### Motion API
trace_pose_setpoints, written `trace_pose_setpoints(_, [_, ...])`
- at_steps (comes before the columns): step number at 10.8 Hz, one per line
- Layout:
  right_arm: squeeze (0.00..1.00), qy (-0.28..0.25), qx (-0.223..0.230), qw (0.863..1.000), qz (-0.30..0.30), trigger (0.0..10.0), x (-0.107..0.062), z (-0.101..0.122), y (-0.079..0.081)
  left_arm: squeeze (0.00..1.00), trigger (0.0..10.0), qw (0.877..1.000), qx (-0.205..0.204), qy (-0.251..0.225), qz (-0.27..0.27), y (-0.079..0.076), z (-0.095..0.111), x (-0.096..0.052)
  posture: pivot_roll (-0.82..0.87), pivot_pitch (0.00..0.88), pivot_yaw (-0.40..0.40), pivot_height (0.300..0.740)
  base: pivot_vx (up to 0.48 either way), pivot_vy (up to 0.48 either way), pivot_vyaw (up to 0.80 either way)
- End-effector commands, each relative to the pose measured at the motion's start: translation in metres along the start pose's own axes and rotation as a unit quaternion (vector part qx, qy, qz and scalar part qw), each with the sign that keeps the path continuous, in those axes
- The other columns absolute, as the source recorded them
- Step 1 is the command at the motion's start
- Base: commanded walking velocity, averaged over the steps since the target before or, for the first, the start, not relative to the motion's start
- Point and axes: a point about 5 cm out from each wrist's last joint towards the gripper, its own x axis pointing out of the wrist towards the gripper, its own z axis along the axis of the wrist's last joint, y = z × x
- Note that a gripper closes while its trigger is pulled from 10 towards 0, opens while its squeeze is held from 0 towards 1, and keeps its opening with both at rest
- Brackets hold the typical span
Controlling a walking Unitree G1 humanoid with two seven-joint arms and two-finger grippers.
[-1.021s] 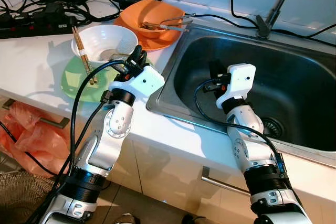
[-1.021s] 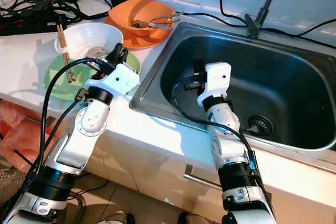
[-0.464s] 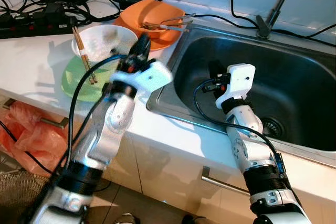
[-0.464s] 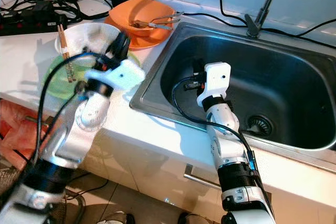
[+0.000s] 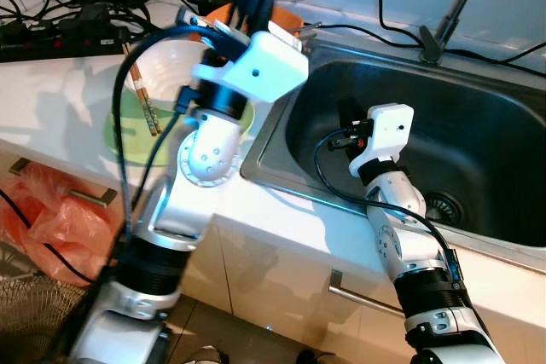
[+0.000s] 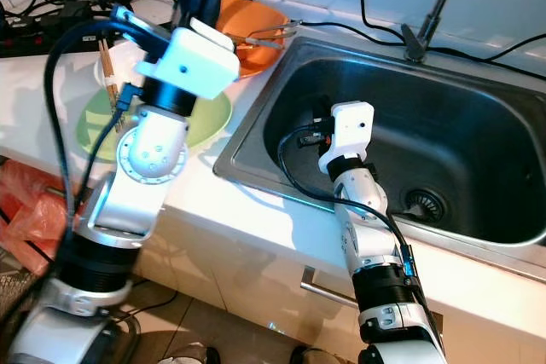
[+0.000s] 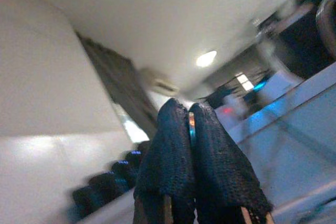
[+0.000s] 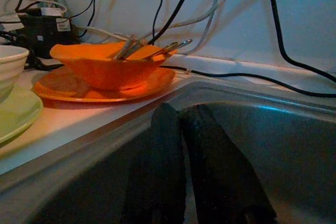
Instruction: Kitchen organization
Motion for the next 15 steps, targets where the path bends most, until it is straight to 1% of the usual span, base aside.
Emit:
trace_pose_setpoints(1, [0.00, 0.004, 0.003, 1.000, -0.007, 10.0, -0.003, -0.003, -0.003, 0.00, 10.0, 0.997, -0.074, -0.014, -0.029, -0.010, 0.009, 0.002, 0.06, 0.073, -0.039, 0.740, 0.000, 0.000, 0.00])
trace_pose_setpoints(2, [0.00, 0.004, 0.003, 1.000, -0.008, 10.0, -0.003, -0.003, -0.003, 0.00, 10.0, 0.992, -0.116, -0.007, -0.043, -0.017, 0.010, 0.001, 0.06, 0.073, -0.038, 0.740, 0.000, 0.000, 0.00])
trace_pose_setpoints(3, [0.00, 0.005, 0.002, 1.000, -0.010, 10.0, -0.003, -0.004, -0.004, 0.00, 10.0, 0.982, -0.179, -0.001, -0.059, -0.023, 0.012, 0.000, 0.06, 0.073, -0.038, 0.740, 0.000, 0.000, 0.00])
trace_pose_setpoints(4, [0.00, 0.007, 0.003, 1.000, -0.012, 10.0, -0.003, -0.005, -0.004, 0.00, 10.0, 0.964, -0.257, 0.012, -0.064, -0.027, 0.012, 0.000, 0.06, 0.073, -0.038, 0.740, 0.000, 0.000, 0.00])
trace_pose_setpoints(5, [0.00, 0.008, 0.007, 1.000, -0.016, 10.0, -0.003, -0.005, -0.005, 0.00, 10.0, 0.926, -0.373, 0.035, -0.051, -0.027, 0.010, 0.000, 0.06, 0.074, -0.038, 0.740, 0.000, 0.000, 0.00])
trace_pose_setpoints(6, [0.00, 0.010, 0.007, 1.000, -0.018, 10.0, -0.003, -0.006, -0.005, 0.00, 10.0, 0.898, -0.436, 0.045, -0.036, -0.024, 0.006, 0.000, 0.06, 0.075, -0.038, 0.740, 0.000, 0.000, 0.00])
trace_pose_setpoints(7, [0.00, 0.012, 0.007, 1.000, -0.019, 10.0, -0.003, -0.007, -0.005, 0.00, 10.0, 0.883, -0.466, 0.050, -0.027, -0.022, 0.002, 0.000, 0.06, 0.076, -0.037, 0.740, 0.000, 0.000, 0.00])
trace_pose_setpoints(8, [0.00, 0.017, 0.012, 0.999, -0.026, 10.0, -0.004, -0.009, -0.007, 0.00, 10.0, 0.825, -0.561, 0.064, 0.019, -0.017, -0.008, -0.002, 0.06, 0.077, -0.038, 0.740, 0.000, 0.000, 0.00])
trace_pose_setpoints(9, [0.00, 0.019, 0.014, 0.999, -0.031, 10.0, -0.005, -0.009, -0.009, 0.00, 10.0, 0.780, -0.620, 0.072, 0.050, -0.014, -0.017, -0.004, 0.06, 0.078, -0.037, 0.740, 0.000, 0.000, 0.00])
trace_pose_setpoints(10, [0.00, 0.020, 0.013, 0.999, -0.032, 10.0, -0.006, -0.010, -0.009, 0.00, 10.0, 0.746, -0.658, 0.073, 0.074, -0.012, -0.023, -0.006, 0.05, 0.079, -0.038, 0.740, 0.000, 0.000, 0.00])
trace_pose_setpoints(11, [0.00, 0.021, 0.013, 0.999, -0.033, 10.0, -0.006, -0.010, -0.010, 0.00, 10.0, 0.722, -0.682, 0.075, 0.090, -0.010, -0.029, -0.009, 0.05, 0.079, -0.037, 0.740, 0.000, 0.000, 0.00])
trace_pose_setpoints(12, [0.00, 0.021, 0.013, 0.999, -0.034, 10.0, -0.006, -0.010, -0.010, 0.00, 10.0, 0.706, -0.697, 0.078, 0.102, -0.009, -0.034, -0.011, 0.05, 0.079, -0.037, 0.740, 0.000, 0.000, 0.00])
trace_pose_setpoints(13, [0.00, 0.022, 0.014, 0.999, -0.036, 10.0, -0.006, -0.010, -0.011, 0.00, 10.0, 0.696, -0.706, 0.081, 0.102, -0.007, -0.037, -0.012, 0.06, 0.077, -0.038, 0.740, 0.000, 0.000, 0.00])
trace_pose_setpoints(14, [0.00, 0.023, 0.015, 0.999, -0.036, 10.0, -0.006, -0.011, -0.011, 0.00, 10.0, 0.690, -0.713, 0.080, 0.100, -0.007, -0.037, -0.012, 0.06, 0.077, -0.038, 0.740, 0.000, 0.000, 0.00])
trace_pose_setpoints(15, [0.00, 0.023, 0.020, 0.999, -0.040, 10.0, -0.005, -0.011, -0.011, 0.00, 10.0, 0.668, -0.732, 0.078, 0.106, -0.007, -0.039, -0.012, 0.05, 0.073, -0.035, 0.740, 0.000, 0.000, 0.00])
